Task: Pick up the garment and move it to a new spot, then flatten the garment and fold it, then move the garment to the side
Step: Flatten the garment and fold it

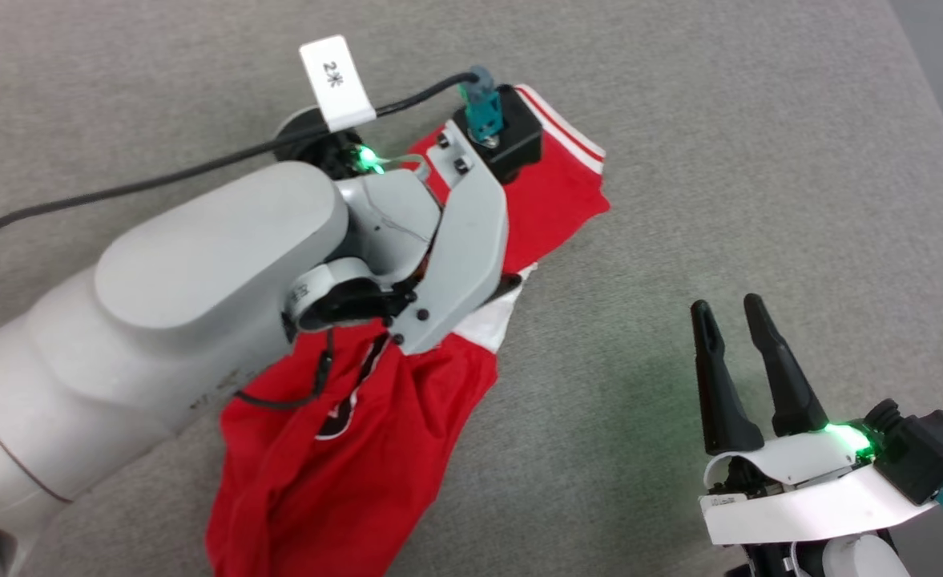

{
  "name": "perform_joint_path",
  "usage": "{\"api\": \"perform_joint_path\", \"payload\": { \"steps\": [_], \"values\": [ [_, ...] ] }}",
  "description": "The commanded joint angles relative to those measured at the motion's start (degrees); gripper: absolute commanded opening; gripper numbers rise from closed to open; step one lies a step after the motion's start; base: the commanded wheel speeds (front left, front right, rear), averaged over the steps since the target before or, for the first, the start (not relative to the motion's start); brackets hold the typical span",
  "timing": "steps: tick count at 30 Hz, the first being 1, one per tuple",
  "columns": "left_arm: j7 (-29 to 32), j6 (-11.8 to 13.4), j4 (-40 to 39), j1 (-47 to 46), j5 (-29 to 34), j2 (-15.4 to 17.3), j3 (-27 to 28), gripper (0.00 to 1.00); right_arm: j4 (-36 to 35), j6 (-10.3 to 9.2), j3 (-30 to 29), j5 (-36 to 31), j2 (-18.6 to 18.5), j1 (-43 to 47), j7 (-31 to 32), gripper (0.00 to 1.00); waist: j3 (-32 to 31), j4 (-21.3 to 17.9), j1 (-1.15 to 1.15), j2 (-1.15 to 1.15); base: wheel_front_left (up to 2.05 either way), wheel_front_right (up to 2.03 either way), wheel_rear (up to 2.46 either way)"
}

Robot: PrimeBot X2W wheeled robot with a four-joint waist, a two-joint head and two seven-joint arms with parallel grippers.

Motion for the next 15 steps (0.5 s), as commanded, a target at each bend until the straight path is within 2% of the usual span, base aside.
{"api": "perform_joint_path", "payload": {
  "steps": [1,10,11,12,13,15],
  "values": [
    [0.22,-0.15,0.82,0.78,1.68,0.32,-0.01,1.0,-0.08,0.0,0.42,0.35,0.13,-0.92,-0.05,1.0,0.98,-1.73,0.0,0.0,0.0,0.0,0.0],
    [1.4,-0.14,2.53,3.54,3.55,0.94,-0.06,1.0,-0.52,0.0,0.46,1.04,0.13,-1.14,-0.05,1.0,2.16,-2.3,0.0,0.0,0.0,0.0,0.0],
    [1.09,-0.14,2.82,3.4,3.31,0.93,-0.07,0.81,-0.58,0.0,0.45,1.06,0.13,-1.3,-0.05,1.0,2.2,-2.26,0.0,0.0,0.0,0.0,0.0],
    [0.92,-0.14,3.01,3.14,3.15,0.87,-0.07,0.49,-0.62,0.0,0.45,1.04,0.13,-1.44,-0.05,1.0,2.25,-2.23,0.0,0.0,0.0,0.0,0.0],
    [0.83,-0.13,3.15,2.98,3.09,0.84,-0.08,0.35,-0.64,0.0,0.44,0.96,0.13,-1.53,-0.05,1.0,2.29,-2.16,0.0,0.0,0.0,0.0,0.0],
    [0.46,-0.07,3.47,2.74,2.94,0.81,-0.09,0.0,-0.67,0.0,0.31,0.67,0.13,-1.62,-0.05,1.0,2.31,-1.9,0.0,0.0,0.0,0.0,0.0]
  ]
}}
